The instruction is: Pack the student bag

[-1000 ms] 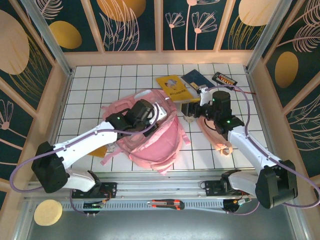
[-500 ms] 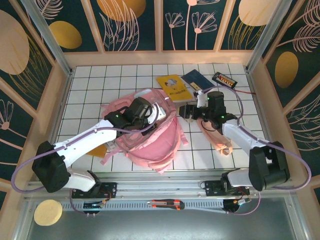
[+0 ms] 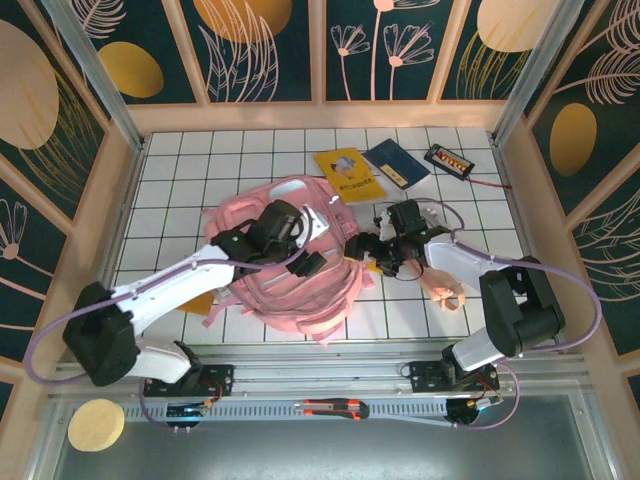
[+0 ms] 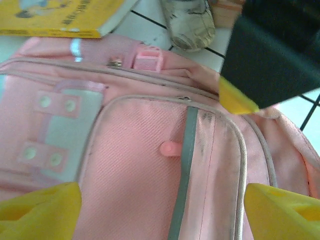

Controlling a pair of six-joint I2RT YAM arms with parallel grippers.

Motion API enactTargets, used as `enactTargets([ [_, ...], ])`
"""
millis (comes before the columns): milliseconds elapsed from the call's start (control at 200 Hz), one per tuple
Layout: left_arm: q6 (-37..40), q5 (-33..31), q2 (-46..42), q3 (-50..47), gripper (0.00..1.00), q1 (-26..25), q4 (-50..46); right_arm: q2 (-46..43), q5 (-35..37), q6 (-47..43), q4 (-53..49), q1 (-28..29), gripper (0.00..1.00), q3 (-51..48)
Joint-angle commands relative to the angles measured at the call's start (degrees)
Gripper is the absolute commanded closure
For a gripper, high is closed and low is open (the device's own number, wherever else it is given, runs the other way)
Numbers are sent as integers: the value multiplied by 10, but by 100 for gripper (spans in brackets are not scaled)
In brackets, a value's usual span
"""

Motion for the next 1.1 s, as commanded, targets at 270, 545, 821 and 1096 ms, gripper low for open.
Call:
enactTargets([
  [270, -366, -39, -74, -69, 14, 22, -123, 33, 79, 65, 55, 51, 45, 9],
  [545, -518, -10, -180, -188, 13, 66, -132, 41, 113, 54, 88, 29, 85, 59],
  [821, -535, 10, -184, -226, 14, 84, -91, 54, 119, 9, 62, -11, 90, 117],
  [1096, -515, 32, -149, -225, 14, 94, -60, 90, 132, -44, 37, -45, 89, 187],
])
